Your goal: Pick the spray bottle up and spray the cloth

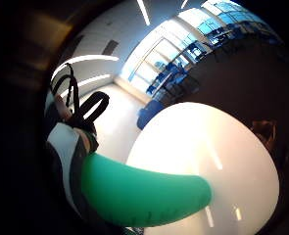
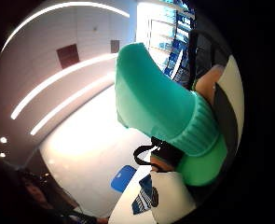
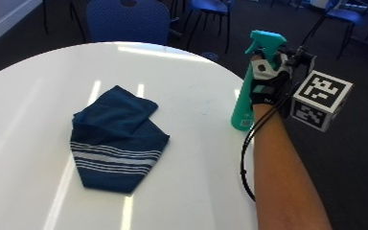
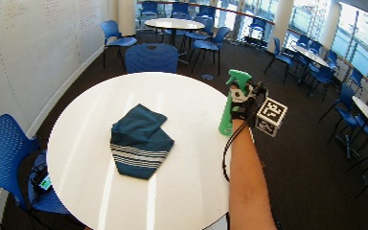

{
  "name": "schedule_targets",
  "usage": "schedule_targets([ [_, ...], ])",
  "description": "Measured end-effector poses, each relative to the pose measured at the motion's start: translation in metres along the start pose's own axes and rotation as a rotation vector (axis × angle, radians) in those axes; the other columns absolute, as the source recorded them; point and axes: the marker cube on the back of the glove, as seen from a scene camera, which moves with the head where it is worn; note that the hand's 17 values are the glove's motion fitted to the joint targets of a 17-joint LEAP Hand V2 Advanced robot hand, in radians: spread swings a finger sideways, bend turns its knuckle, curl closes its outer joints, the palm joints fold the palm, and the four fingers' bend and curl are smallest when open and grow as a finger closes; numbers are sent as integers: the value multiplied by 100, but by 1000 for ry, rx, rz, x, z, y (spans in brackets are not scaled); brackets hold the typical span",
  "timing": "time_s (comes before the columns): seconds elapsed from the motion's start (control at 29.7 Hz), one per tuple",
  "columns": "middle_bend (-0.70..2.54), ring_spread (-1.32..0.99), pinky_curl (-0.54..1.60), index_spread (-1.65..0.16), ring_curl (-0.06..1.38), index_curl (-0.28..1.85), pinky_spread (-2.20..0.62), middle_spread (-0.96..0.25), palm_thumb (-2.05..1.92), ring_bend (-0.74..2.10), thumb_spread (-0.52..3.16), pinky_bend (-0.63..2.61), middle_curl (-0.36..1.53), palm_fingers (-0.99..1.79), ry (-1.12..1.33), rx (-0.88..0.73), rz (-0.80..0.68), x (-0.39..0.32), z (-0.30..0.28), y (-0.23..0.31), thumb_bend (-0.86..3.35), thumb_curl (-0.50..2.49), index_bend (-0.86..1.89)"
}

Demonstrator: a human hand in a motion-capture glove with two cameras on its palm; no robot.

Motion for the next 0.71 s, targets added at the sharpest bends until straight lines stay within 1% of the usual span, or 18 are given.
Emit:
schedule_targets([
  [0.3,41,-15,39,-32,45,46,-19,-13,85,58,52,42,49,132,27,21,-4,13,-12,1,-3,68,19],
  [0.44,42,-15,39,-32,45,47,-18,-13,85,58,51,42,49,132,63,27,-33,17,-16,-2,-3,68,20],
  [0.61,42,-15,38,-32,45,48,-18,-12,85,58,50,42,49,132,106,-18,-79,14,-15,3,-3,69,20],
  [0.71,43,-15,38,-32,45,48,-17,-12,85,58,50,41,49,132,133,-60,-131,3,-9,7,-3,70,20],
])
